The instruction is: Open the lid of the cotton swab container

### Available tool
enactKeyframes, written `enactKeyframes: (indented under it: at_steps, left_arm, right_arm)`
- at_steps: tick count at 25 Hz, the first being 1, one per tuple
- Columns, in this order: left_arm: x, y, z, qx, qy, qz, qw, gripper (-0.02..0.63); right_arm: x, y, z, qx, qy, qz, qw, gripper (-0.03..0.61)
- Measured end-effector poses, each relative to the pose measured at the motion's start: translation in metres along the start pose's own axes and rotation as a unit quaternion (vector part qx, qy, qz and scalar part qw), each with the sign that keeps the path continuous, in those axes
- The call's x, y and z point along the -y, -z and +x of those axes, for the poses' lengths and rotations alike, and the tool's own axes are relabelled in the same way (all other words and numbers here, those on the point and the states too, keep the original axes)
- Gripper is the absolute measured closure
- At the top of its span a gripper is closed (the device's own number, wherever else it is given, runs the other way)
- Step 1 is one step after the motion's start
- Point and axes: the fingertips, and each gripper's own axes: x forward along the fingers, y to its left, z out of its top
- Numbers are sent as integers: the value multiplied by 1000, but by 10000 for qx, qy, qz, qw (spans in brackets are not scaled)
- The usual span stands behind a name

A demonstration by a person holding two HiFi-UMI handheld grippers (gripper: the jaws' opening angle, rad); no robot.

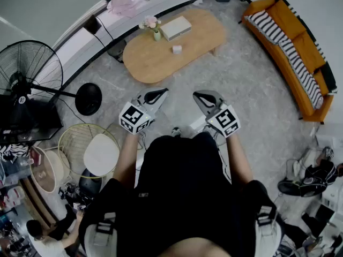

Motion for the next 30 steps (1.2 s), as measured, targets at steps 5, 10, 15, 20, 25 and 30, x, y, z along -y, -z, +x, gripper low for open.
enactKeyframes:
  at_steps: [5,10,15,20,25,30]
  left_arm:
    - [4,2,4,-55,-6,-54,10000,614]
    - [5,5,3,-91,27,-57,9999,614]
    - [8,5,5,-116,85,-35,9999,614]
    - [7,7,7,-125,63,-87,9999,614]
    - [4,7,15,-174,-8,-113,9998,614]
    - [2,6,26,-213,-33,-169,9996,614]
  right_arm:
    - [-1,6,-5,-61,-38,-15,10000,583]
    - [0,7,-5,-65,22,11,10000,583]
    - [-2,8,-5,-62,47,19,10000,583]
    - [0,14,-8,-131,37,35,9999,583]
    - [15,13,-11,-118,60,110,9999,583]
    - [31,14,-12,-104,76,121,9998,583]
